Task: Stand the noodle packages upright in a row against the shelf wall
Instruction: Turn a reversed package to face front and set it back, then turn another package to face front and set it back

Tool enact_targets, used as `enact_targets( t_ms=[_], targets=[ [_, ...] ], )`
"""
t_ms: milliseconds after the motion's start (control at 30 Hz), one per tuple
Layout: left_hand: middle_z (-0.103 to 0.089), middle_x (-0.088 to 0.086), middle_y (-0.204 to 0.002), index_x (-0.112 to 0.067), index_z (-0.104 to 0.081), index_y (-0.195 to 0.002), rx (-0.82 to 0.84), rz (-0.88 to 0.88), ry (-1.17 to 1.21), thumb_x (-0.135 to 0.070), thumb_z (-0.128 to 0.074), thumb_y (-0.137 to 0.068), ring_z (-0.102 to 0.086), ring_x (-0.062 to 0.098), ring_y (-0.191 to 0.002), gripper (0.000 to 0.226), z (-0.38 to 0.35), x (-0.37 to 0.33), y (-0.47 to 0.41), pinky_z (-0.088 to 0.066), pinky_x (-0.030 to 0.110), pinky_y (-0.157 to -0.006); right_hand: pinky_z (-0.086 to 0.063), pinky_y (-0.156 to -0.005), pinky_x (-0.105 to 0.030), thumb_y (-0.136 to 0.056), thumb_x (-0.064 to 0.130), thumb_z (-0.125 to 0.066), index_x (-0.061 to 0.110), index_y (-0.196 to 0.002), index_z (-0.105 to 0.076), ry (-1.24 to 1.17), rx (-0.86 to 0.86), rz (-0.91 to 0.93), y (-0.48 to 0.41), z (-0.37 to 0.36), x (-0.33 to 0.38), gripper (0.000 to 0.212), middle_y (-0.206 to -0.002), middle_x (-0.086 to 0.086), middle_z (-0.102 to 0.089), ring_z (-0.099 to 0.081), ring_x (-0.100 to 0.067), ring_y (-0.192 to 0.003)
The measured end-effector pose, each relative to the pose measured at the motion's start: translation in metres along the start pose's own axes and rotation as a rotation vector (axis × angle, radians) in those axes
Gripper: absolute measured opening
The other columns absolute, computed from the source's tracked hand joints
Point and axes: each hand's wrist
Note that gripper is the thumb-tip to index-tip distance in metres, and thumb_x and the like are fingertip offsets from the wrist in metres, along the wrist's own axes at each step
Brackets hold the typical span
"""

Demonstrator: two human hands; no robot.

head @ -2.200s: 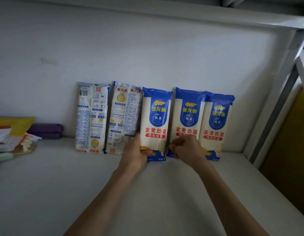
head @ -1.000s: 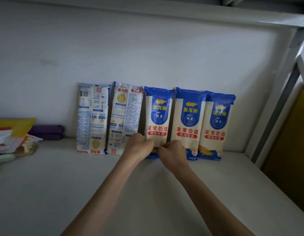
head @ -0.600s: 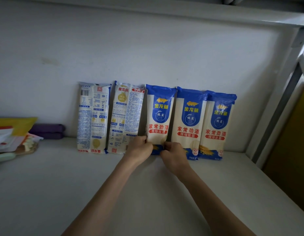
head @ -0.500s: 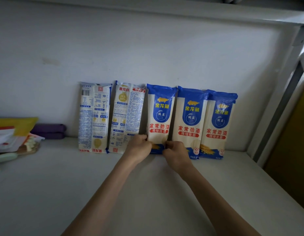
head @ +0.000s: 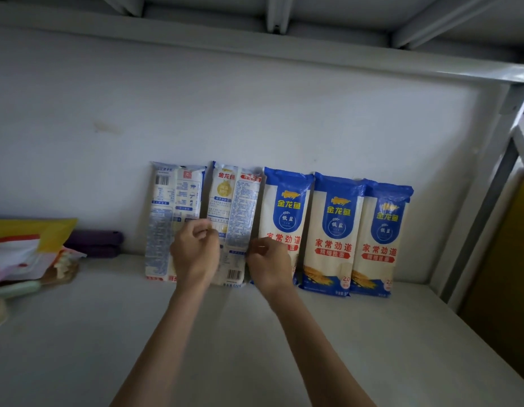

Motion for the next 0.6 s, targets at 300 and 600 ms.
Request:
enact_targets(
  t_ms=[300,600],
  targets=[
    [-0.062,-0.003,-0.106,-0.013,-0.060,-0.124,0.110,0.088,0.035,-0.020,-0.056,-0.092,-0.056,0.016,-0.097,0.034,0.002,-0.001,-0.010,-0.044,0.032,-0.087,-0.055,-0.094,-0.043,-0.076,-0.002,-0.051,0.013,-0.122,-0.060,-0.141,0.217,0.019,0.007,-0.006,-0.011,0.049,-0.117,-0.004,-0.068,-0.063,-0.023,-0.110],
    [-0.072,0.003,-0.091,-0.014,-0.070,-0.099,0.284,-0.004,0.013,-0.032,-0.062,-0.091,-0.059,0.012,-0.073,0.021,0.006,-0.007,-0.005,-0.041,0.023,-0.060,-0.056,-0.089,-0.036,-0.081,-0.009,-0.046,0.006,-0.118,-0.065,-0.152,0.198,0.022,0.003,0.000,-0.014,0.044,-0.100,0.002,-0.069,-0.065,-0.017,-0.098]
  ],
)
Point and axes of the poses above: each hand's wrist, its own y-axis away from the middle knuckle, its own z-axis out of the back of the hand, x = y × z
